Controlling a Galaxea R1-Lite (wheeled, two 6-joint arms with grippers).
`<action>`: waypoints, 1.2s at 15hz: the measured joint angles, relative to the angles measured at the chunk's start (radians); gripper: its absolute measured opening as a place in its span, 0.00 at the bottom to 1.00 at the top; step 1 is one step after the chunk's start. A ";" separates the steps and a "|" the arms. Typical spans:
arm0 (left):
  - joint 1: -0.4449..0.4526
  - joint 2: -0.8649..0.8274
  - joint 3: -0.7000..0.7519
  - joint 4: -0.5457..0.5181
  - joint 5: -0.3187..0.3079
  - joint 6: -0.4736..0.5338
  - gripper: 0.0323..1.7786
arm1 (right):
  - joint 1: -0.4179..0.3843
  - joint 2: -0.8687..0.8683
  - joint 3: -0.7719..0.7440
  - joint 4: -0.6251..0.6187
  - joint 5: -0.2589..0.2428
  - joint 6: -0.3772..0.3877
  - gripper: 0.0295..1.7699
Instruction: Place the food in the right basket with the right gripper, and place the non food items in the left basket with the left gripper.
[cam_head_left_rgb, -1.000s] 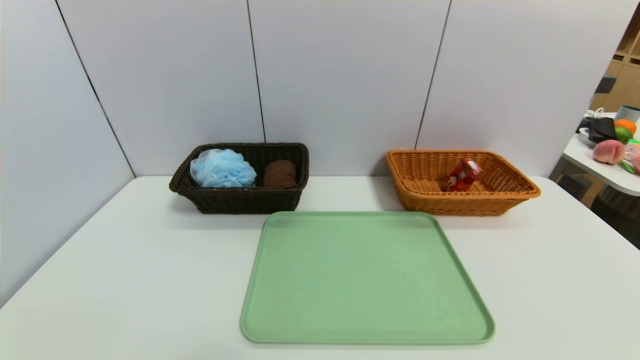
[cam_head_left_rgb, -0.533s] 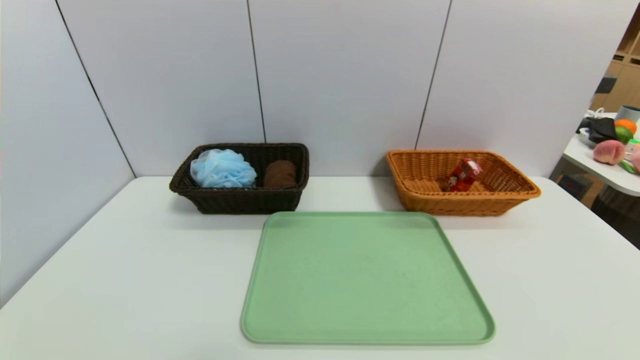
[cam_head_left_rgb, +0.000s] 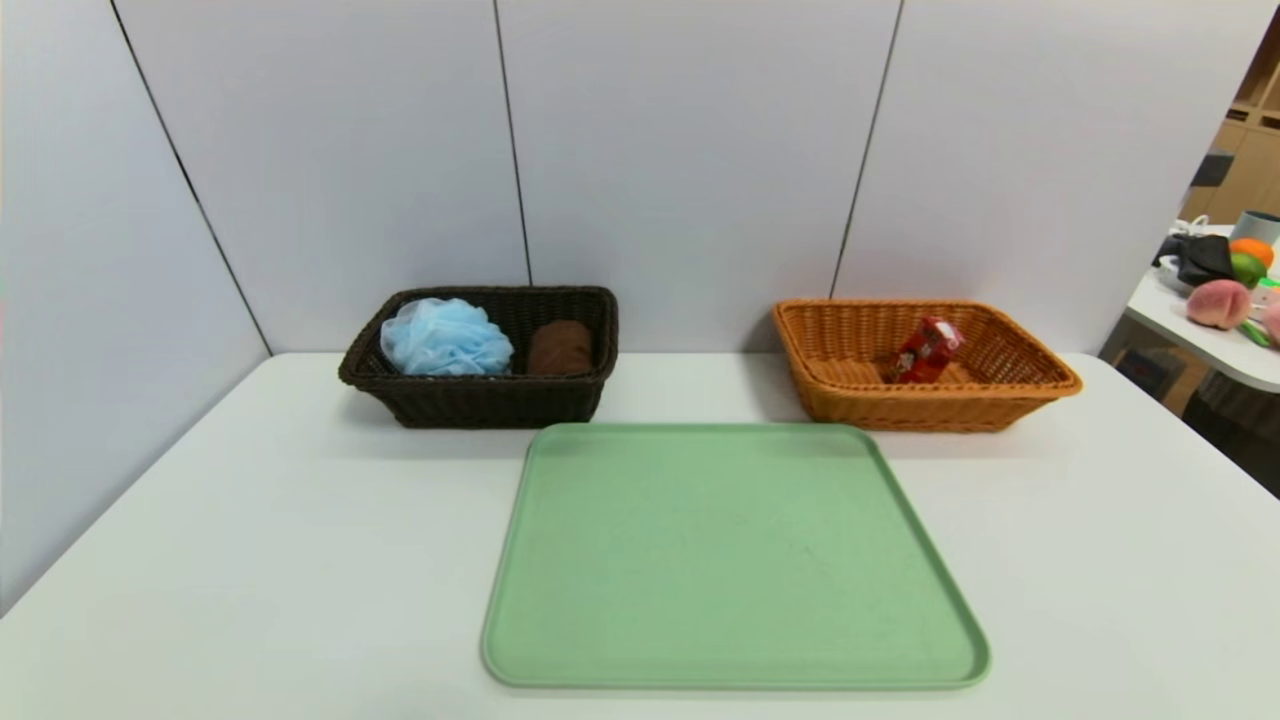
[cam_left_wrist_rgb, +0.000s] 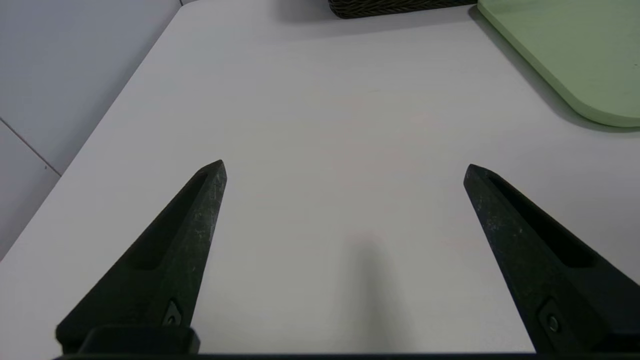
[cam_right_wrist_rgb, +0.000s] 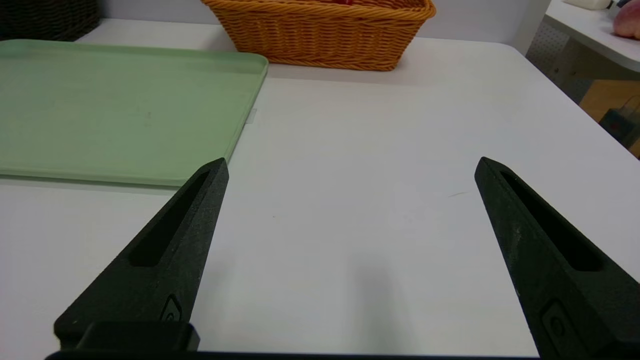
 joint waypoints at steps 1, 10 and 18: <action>0.000 0.000 0.000 0.000 -0.003 0.005 0.95 | 0.000 0.000 0.004 0.001 0.005 -0.002 0.96; 0.000 0.000 0.001 0.000 0.003 -0.026 0.95 | 0.000 0.000 0.006 0.003 -0.002 0.006 0.96; 0.000 0.000 0.005 -0.020 0.007 -0.067 0.95 | 0.000 0.000 0.007 0.002 0.000 0.014 0.96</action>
